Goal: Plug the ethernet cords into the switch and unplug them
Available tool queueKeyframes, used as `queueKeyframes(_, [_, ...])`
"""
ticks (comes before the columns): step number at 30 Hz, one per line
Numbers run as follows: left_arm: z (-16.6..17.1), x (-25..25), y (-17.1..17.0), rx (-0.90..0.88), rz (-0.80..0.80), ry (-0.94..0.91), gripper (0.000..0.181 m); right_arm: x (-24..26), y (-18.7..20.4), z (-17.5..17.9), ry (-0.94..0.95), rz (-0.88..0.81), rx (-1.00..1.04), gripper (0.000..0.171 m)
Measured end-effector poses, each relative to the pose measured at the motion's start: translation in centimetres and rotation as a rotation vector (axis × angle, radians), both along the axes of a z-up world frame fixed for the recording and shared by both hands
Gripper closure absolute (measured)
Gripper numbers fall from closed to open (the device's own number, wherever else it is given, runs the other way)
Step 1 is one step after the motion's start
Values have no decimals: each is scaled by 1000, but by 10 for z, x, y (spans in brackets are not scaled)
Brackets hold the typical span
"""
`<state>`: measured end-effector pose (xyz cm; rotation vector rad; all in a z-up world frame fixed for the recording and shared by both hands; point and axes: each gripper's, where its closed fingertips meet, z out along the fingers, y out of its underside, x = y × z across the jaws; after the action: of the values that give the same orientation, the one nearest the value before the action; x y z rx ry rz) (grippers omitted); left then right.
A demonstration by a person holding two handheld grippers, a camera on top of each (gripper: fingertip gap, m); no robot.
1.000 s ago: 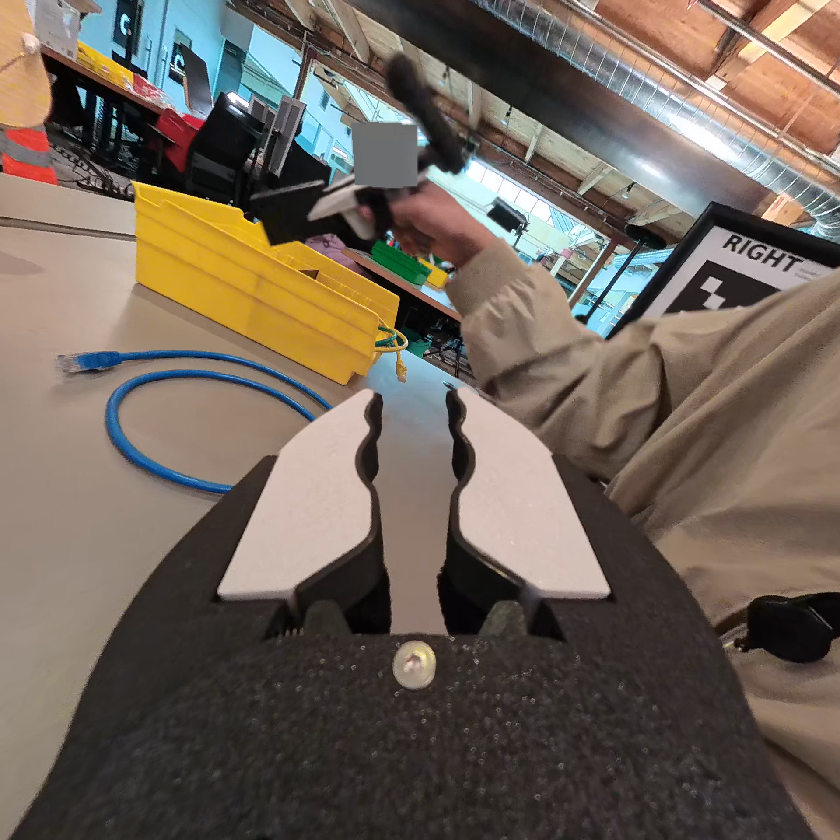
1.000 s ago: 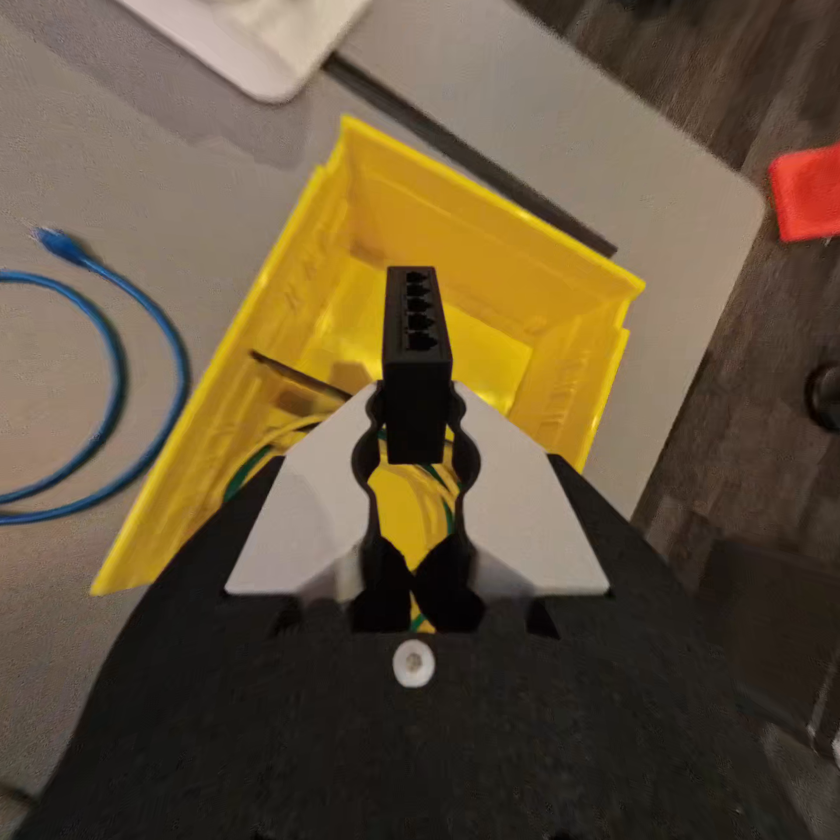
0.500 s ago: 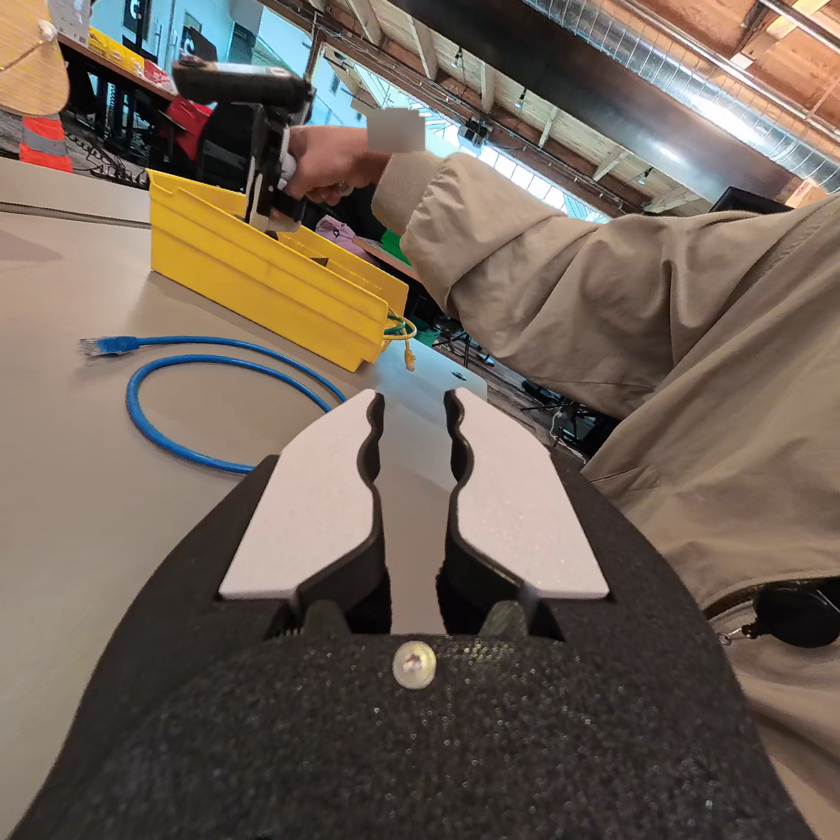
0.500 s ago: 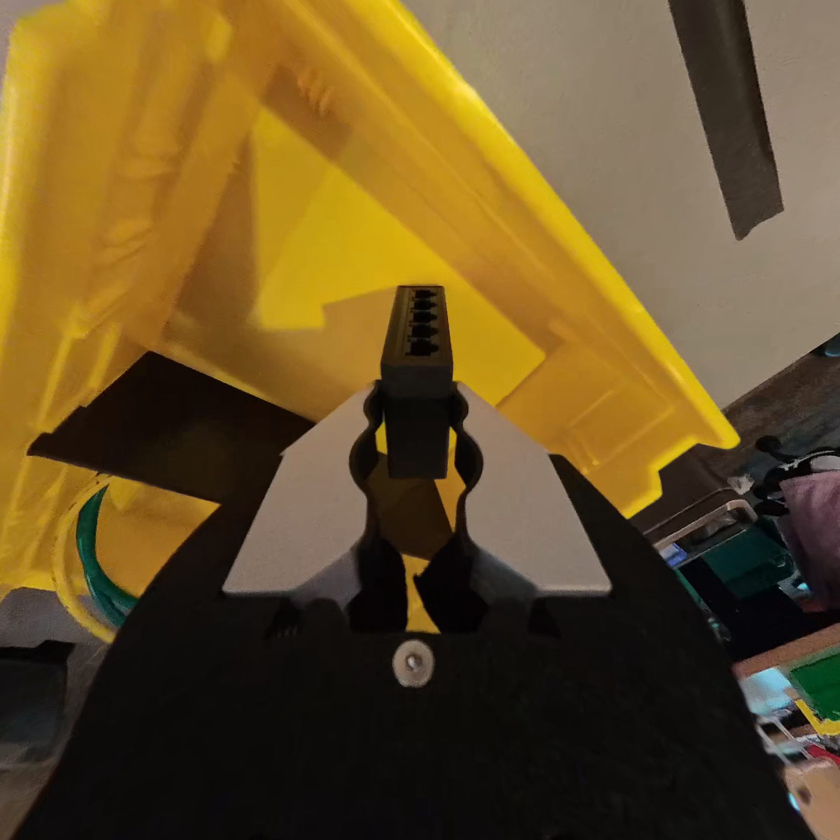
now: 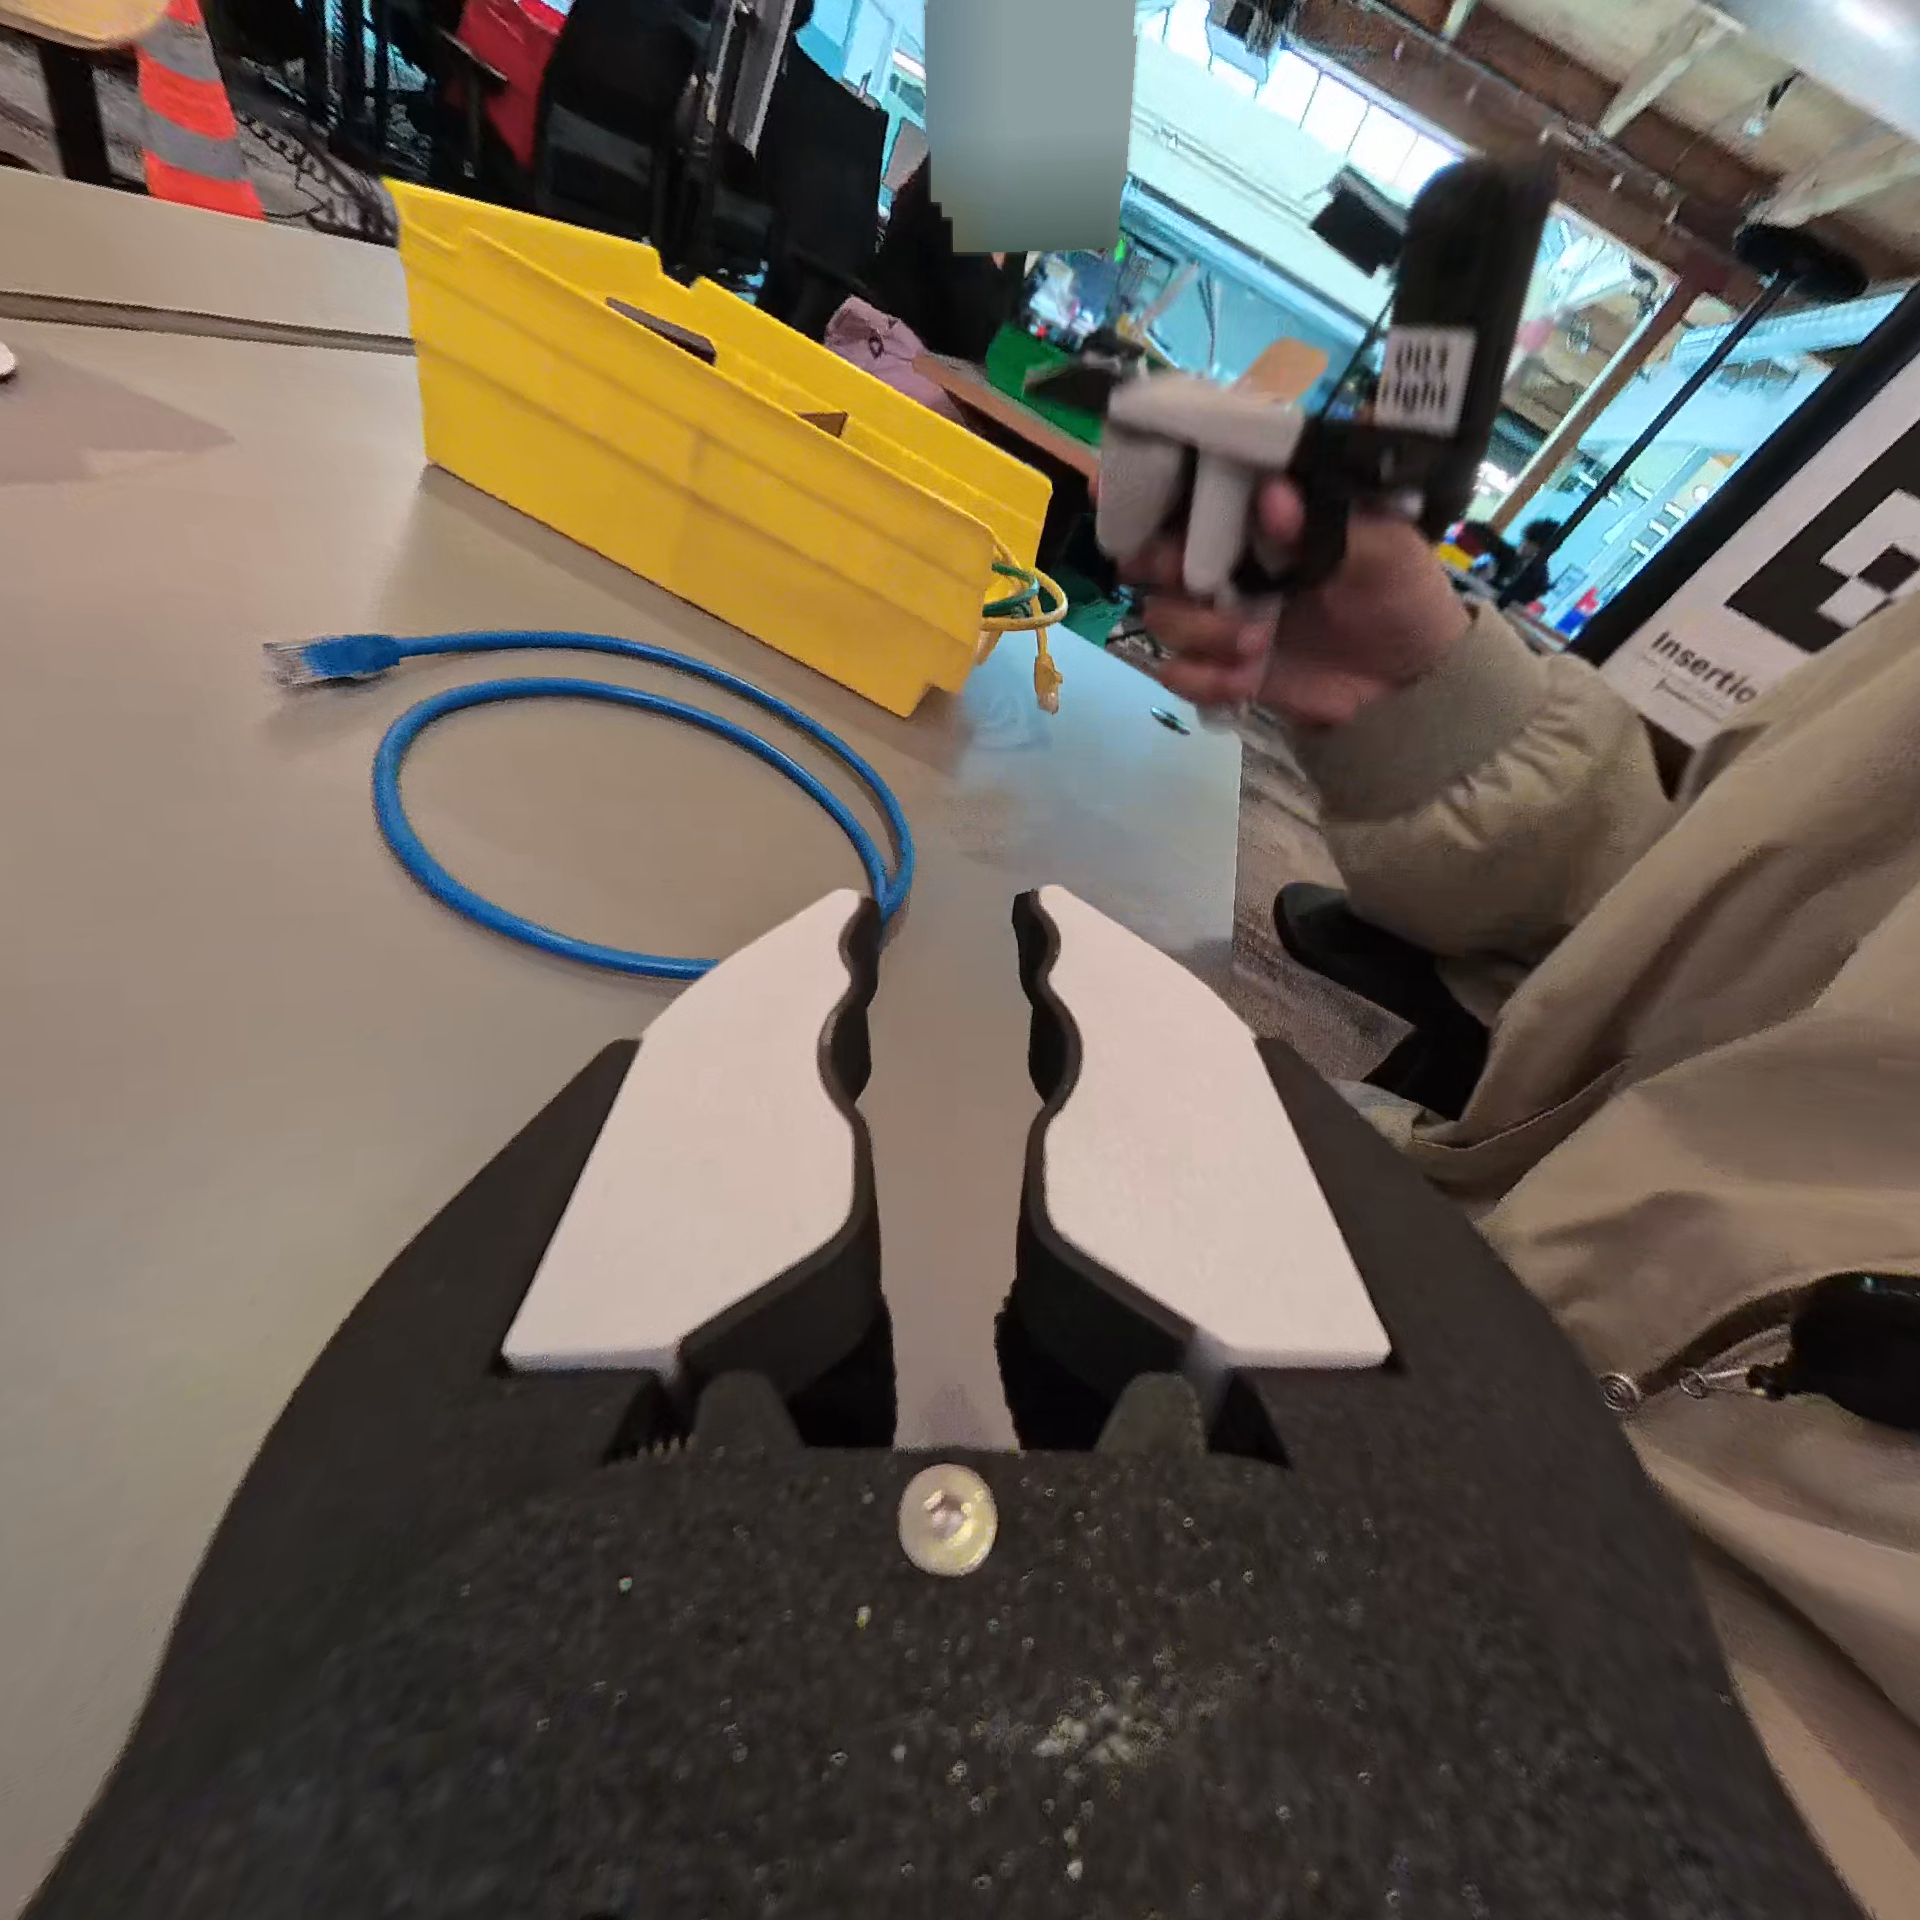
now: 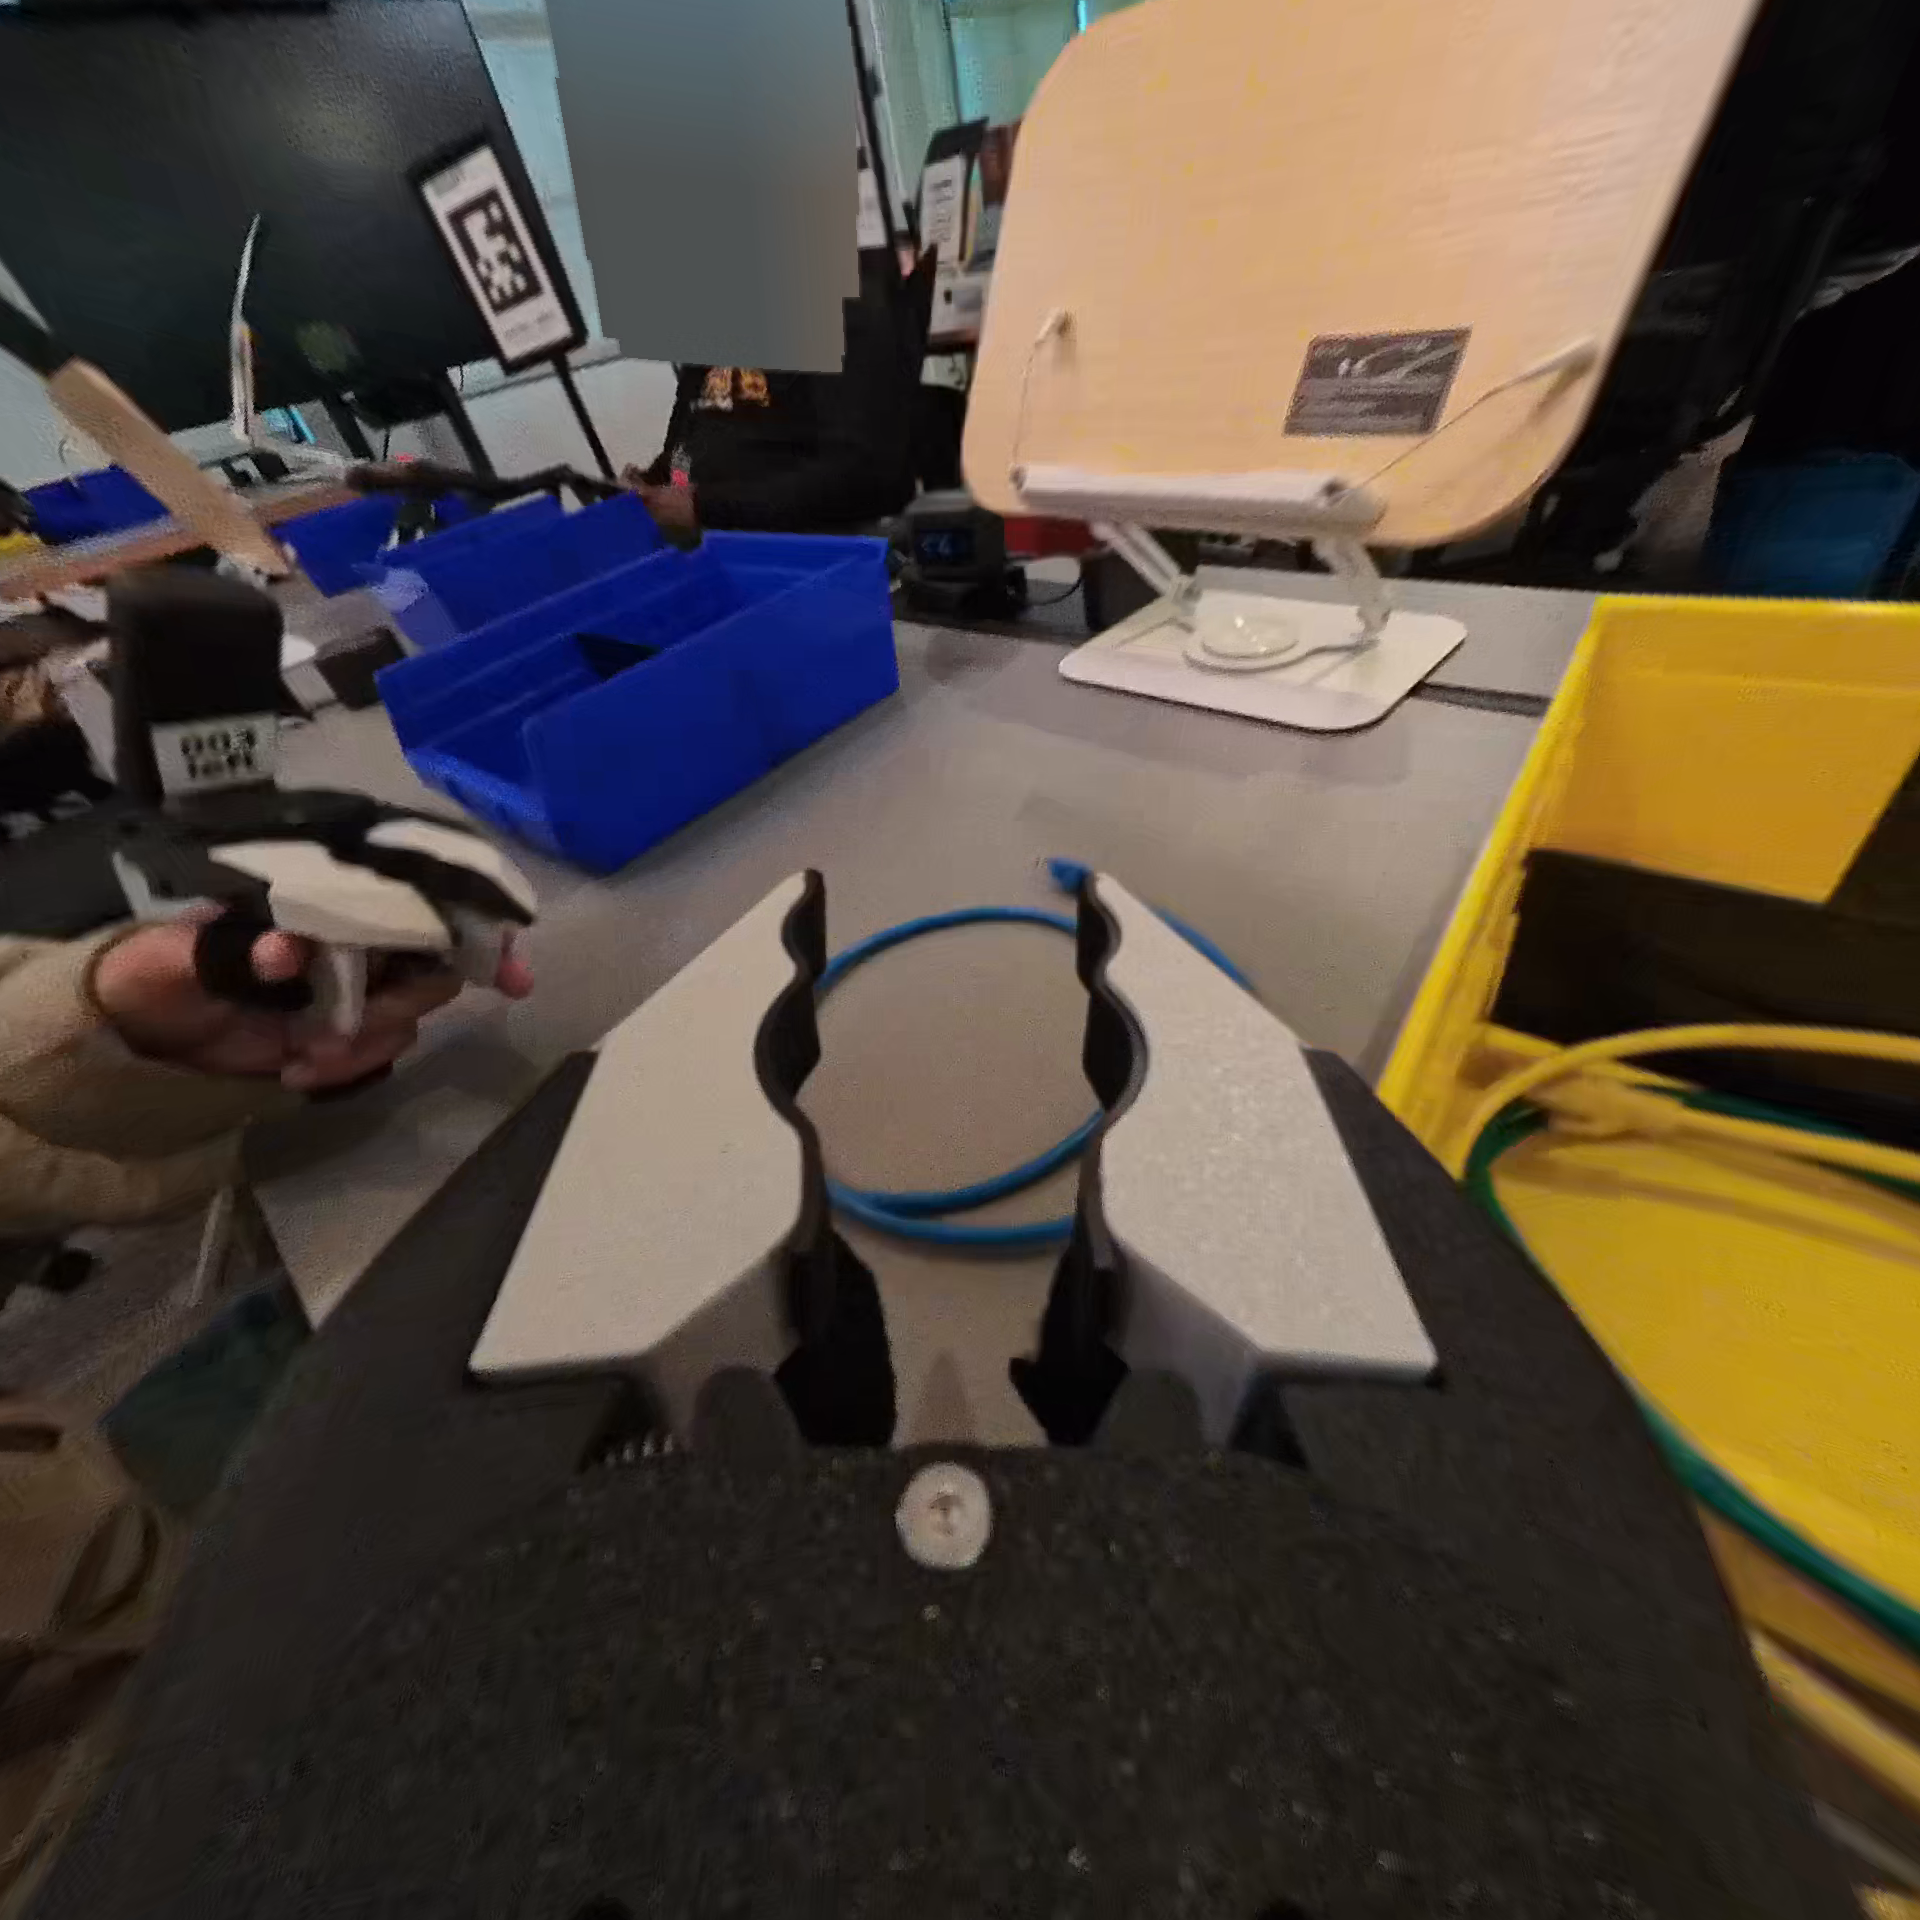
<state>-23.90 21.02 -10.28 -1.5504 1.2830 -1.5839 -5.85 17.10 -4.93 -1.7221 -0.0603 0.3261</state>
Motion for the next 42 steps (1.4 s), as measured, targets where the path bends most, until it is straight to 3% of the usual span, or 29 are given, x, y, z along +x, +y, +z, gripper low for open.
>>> queueKeyframes(4, [-12,13,-26,54,-124,56,156,-49,-14,-86,-212,146,-213,114])
queueKeyframes(7, [-22,19,-43,113,-209,104,156,-66,-7,-116,-380,317,-312,117])
queueKeyframes(14, [5,6,-81,-16,-436,-19,169,-79,13,-150,-406,607,-546,138])
queueKeyframes(16, [4,3,-80,-3,-429,-23,169,-79,14,-152,-475,630,-535,161])
queueKeyframes(22, [4,-5,-66,-22,-367,-31,169,-86,13,-151,-683,682,-510,166])
queueKeyframes(27, [7,-9,-60,-8,-341,-41,169,-103,-1,-108,-614,705,-364,167])
queueKeyframes(32, [6,-9,-63,-18,-346,-34,168,-105,-31,-3,-532,680,-139,167])
queueKeyframes(38, [7,-7,-71,-4,-370,-33,168,-38,-58,96,-723,501,-87,167])
queueKeyframes(42, [8,-5,-73,-21,-369,-40,168,15,-60,102,-767,401,-196,167])
